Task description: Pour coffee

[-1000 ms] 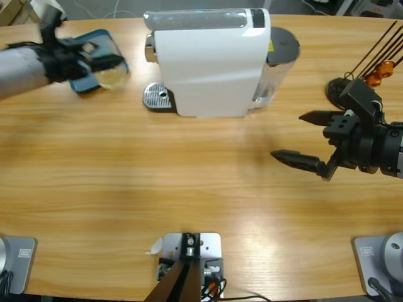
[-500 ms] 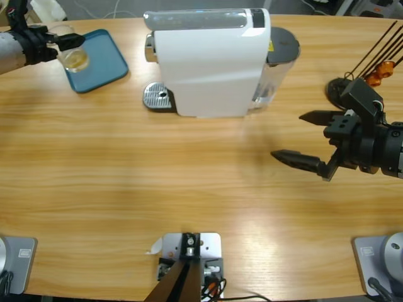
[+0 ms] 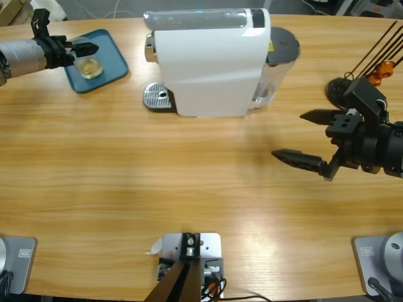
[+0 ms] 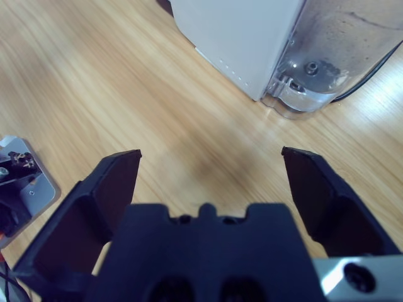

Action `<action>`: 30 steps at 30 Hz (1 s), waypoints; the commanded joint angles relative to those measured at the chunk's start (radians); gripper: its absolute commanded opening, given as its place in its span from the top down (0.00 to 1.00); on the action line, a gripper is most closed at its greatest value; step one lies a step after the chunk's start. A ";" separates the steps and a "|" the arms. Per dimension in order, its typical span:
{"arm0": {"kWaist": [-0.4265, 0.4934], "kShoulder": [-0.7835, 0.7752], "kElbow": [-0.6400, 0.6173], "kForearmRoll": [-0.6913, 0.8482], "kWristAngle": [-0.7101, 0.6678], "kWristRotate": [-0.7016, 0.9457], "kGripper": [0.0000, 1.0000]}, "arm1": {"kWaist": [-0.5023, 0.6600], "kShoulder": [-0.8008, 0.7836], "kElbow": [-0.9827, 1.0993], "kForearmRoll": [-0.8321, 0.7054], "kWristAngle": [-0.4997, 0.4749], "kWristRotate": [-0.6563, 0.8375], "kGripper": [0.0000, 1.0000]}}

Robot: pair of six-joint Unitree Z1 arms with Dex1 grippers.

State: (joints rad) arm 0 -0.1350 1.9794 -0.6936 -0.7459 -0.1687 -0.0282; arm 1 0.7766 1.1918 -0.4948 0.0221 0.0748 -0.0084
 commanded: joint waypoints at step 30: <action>-0.368 -0.924 0.149 0.860 -0.003 0.087 0.06 | 0.009 -0.043 0.012 0.007 0.014 -0.008 0.00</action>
State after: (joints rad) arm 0 -0.4475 1.0188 -0.6311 0.1701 -0.1698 0.0734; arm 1 0.7766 1.1571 -0.4952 0.0212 0.0748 -0.0084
